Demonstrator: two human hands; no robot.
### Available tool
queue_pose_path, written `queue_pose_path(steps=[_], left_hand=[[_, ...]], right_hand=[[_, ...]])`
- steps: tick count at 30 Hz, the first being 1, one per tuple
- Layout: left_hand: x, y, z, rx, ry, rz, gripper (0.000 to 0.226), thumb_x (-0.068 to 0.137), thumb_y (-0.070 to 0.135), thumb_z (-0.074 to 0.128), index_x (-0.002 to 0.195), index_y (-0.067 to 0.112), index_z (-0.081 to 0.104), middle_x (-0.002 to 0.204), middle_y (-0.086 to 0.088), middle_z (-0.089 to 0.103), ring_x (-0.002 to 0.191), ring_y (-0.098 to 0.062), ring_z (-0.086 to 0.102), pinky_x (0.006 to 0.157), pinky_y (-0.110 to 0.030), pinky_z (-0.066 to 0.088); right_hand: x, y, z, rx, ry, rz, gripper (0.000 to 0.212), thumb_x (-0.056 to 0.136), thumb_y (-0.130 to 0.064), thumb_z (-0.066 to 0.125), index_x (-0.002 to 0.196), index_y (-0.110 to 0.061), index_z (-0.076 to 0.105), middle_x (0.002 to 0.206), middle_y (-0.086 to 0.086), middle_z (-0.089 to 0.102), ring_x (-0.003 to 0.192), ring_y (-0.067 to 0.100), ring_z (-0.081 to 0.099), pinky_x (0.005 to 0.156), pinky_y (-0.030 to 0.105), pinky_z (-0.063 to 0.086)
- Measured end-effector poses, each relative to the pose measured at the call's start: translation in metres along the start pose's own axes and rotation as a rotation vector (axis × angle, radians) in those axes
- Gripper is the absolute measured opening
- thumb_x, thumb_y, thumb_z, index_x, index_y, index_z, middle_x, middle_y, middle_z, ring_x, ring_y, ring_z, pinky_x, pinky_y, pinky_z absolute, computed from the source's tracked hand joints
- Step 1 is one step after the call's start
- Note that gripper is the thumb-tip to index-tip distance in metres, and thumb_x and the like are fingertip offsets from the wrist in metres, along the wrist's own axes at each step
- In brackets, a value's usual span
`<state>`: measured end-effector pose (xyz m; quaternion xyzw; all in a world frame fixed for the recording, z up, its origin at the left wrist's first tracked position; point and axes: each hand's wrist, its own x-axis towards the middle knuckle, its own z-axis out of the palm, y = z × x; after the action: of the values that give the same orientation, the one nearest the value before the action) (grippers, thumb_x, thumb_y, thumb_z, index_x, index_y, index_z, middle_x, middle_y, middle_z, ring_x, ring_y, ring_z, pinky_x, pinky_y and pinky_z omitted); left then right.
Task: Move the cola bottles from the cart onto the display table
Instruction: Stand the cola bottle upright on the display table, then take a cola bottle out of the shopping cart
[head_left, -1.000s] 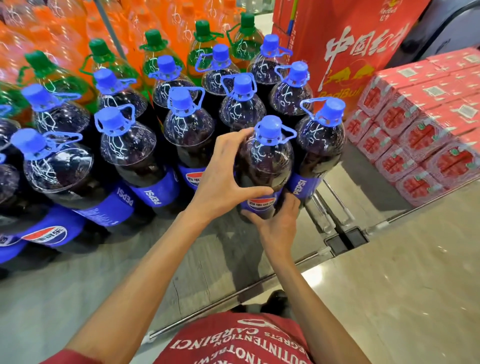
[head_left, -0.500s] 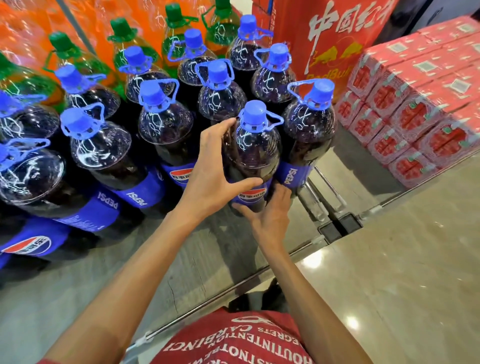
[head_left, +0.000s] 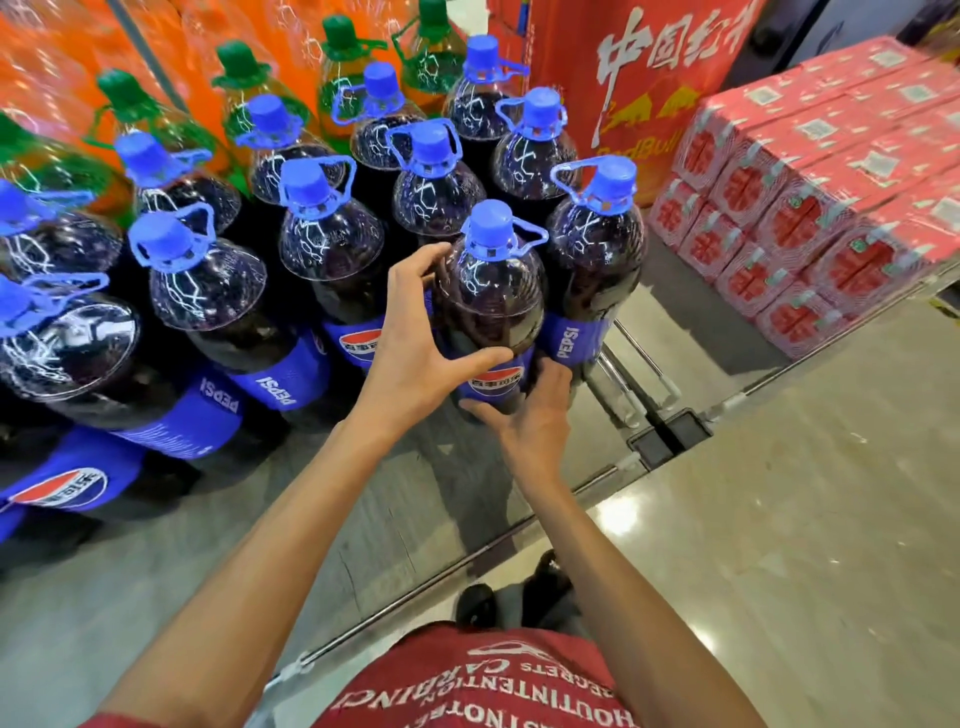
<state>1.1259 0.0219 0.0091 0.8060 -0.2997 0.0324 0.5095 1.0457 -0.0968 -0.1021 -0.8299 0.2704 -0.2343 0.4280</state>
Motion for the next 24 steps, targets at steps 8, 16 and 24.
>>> queue_pose_path(steps=[8, 16, 24], left_hand=[[-0.002, 0.0, 0.0, 0.013, 0.02, 0.06, 0.1, 0.067, 0.028, 0.096, 0.143, 0.004, 0.036, 0.142, -0.007, 0.041, 0.134, -0.014, 0.043, 0.115, -0.029, 0.036], [-0.012, 0.001, -0.012, 0.063, -0.004, 0.056, 0.086, 0.076, 0.027, 0.088, 0.146, 0.017, 0.038, 0.142, 0.001, 0.042, 0.132, -0.011, 0.046, 0.113, -0.038, 0.042], [-0.046, 0.039, -0.011, 0.42, -0.061, 0.288, 0.039, 0.089, 0.021, 0.069, 0.125, 0.012, 0.058, 0.12, -0.004, 0.053, 0.11, -0.024, 0.055, 0.078, -0.042, 0.055]], right_hand=[[-0.003, -0.005, -0.001, 0.027, -0.035, 0.043, 0.09, 0.066, -0.043, 0.092, 0.136, -0.016, 0.043, 0.13, -0.001, 0.045, 0.116, 0.011, 0.046, 0.085, 0.025, 0.044], [0.003, -0.006, -0.028, -0.096, -0.222, 0.052, 0.08, 0.081, -0.036, 0.082, 0.147, -0.019, 0.04, 0.141, 0.007, 0.047, 0.125, 0.022, 0.052, 0.098, 0.037, 0.048], [-0.009, -0.006, -0.074, -0.298, -0.421, 0.071, 0.063, 0.087, -0.042, 0.073, 0.141, -0.019, 0.049, 0.131, 0.006, 0.058, 0.117, 0.022, 0.058, 0.093, 0.038, 0.05]])
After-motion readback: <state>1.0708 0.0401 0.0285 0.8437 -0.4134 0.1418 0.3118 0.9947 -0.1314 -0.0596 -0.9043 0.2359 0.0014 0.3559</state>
